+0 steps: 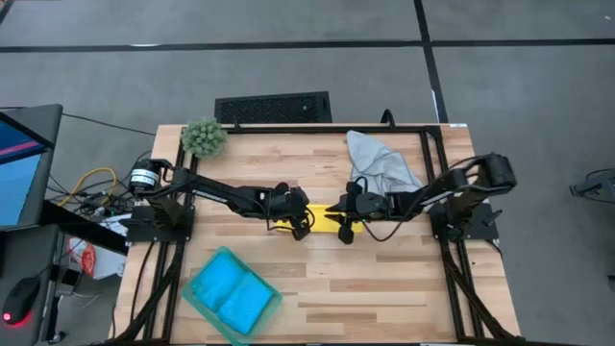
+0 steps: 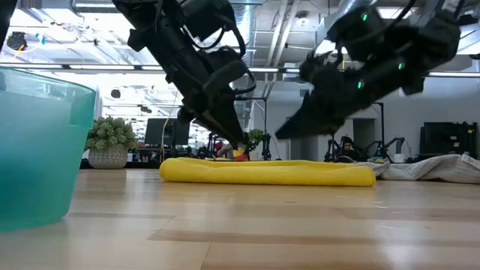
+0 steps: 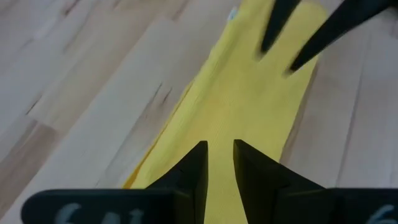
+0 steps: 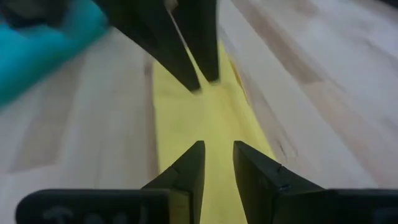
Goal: Fold microfiber towels
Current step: Fold the yellow towel
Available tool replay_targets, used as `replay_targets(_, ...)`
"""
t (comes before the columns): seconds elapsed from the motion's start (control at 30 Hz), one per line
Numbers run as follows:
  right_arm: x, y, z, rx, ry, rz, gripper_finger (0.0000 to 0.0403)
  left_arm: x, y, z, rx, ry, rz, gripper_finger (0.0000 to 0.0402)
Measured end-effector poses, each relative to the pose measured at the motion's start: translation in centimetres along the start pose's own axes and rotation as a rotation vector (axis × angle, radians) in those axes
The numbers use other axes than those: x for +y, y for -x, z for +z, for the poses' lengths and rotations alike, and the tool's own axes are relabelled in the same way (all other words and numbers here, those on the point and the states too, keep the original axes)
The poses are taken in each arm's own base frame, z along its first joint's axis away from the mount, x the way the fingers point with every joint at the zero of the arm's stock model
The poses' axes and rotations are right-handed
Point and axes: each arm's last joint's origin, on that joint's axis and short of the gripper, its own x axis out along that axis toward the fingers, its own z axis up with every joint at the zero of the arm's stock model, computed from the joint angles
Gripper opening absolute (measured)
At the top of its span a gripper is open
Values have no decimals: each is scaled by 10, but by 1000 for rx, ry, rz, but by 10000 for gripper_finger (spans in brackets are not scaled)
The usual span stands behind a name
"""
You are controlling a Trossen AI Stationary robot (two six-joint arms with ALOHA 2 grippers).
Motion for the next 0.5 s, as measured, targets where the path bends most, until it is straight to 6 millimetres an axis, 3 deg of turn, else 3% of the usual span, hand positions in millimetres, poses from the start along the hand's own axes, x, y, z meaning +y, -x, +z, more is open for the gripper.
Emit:
replay_targets(0.1,0,-14,-15,19,-4,-3,107,-10,-5,-2,-81,-13,-1,67)
replay_targets(0.3,-1,-33,-44,87,-65,-19,107,-10,-29,-24,-44,-30,67,67)
replay_targets(0.5,-1,-28,-39,100,-89,-1,107,-9,-50,-39,5,-20,94,67)
